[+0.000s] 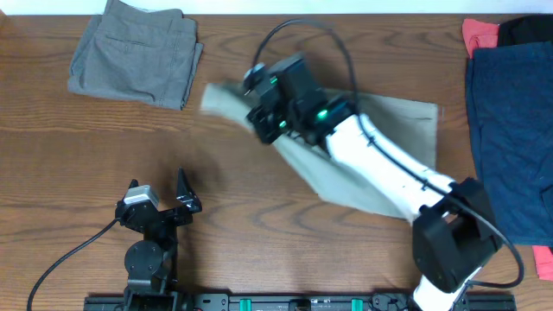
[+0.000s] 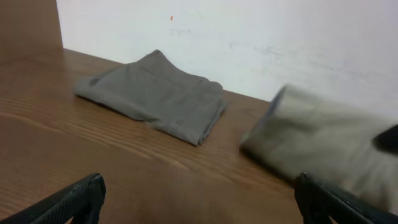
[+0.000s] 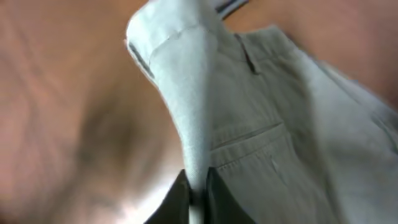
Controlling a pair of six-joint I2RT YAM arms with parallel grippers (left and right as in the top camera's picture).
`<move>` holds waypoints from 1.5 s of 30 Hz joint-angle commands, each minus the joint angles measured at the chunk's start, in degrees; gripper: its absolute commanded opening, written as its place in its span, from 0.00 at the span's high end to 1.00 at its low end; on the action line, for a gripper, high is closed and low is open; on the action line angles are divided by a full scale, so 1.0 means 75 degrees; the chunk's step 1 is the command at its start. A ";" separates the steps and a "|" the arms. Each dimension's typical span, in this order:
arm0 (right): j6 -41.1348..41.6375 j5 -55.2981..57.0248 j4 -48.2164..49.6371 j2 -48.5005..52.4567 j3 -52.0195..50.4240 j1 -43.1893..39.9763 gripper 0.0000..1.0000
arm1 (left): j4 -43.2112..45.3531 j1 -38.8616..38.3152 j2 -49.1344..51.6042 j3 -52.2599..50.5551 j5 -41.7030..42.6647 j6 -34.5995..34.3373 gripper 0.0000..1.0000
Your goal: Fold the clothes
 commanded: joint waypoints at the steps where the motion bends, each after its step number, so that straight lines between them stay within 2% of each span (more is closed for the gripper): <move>1: 0.0458 0.0012 -0.0175 -0.0221 0.0044 0.0323 0.88 | -0.0251 -0.0009 -0.0044 -0.0169 -0.0146 0.0105 0.02; 4: 0.1107 -0.0006 -0.0507 -0.0221 0.0044 0.0478 0.93 | -0.0251 -0.0009 -0.0044 -0.0169 -0.0146 0.0105 0.02; 6: 0.1236 -0.0073 -0.0731 -0.0233 0.0044 0.0490 0.91 | -0.0251 -0.0009 -0.0044 -0.0169 -0.0146 0.0105 0.02; 9: 0.1233 -0.0105 -0.1096 -0.0242 0.0044 0.0423 0.62 | -0.0251 -0.0009 -0.0044 -0.0169 -0.0146 0.0105 0.02; 11: 0.1236 -0.0032 -0.1419 -0.0271 0.0044 0.0259 0.36 | -0.0251 -0.0009 -0.0044 -0.0169 -0.0146 0.0105 0.02; 16: 0.1786 0.0417 -0.2430 -0.0356 0.0044 -0.0694 0.01 | -0.0254 -0.0009 -0.0044 -0.0169 -0.0146 0.0105 0.02; 21: 0.1795 0.0411 -0.3587 -0.0356 0.0044 -0.1950 0.01 | -0.0251 -0.0009 -0.0044 -0.0169 -0.0146 0.0105 0.02; 24: 0.1343 0.0769 -0.4465 -0.0356 0.0044 -0.2562 0.01 | -0.0254 -0.0009 -0.0044 -0.0169 -0.0146 0.0105 0.02; 30: 0.2661 0.2882 -0.5625 -0.0347 0.0029 -0.3754 0.01 | -0.0251 -0.0009 -0.0044 -0.0169 -0.0146 0.0105 0.02; 37: 0.2649 0.3386 -0.5601 -0.0347 -0.0149 -0.4672 0.01 | -0.0251 -0.0009 -0.0044 -0.0169 -0.0146 0.0105 0.02; 45: 0.1708 0.3246 -0.4511 -0.0347 -0.0562 -0.5193 0.01 | -0.0251 -0.0009 -0.0044 -0.0169 -0.0146 0.0105 0.02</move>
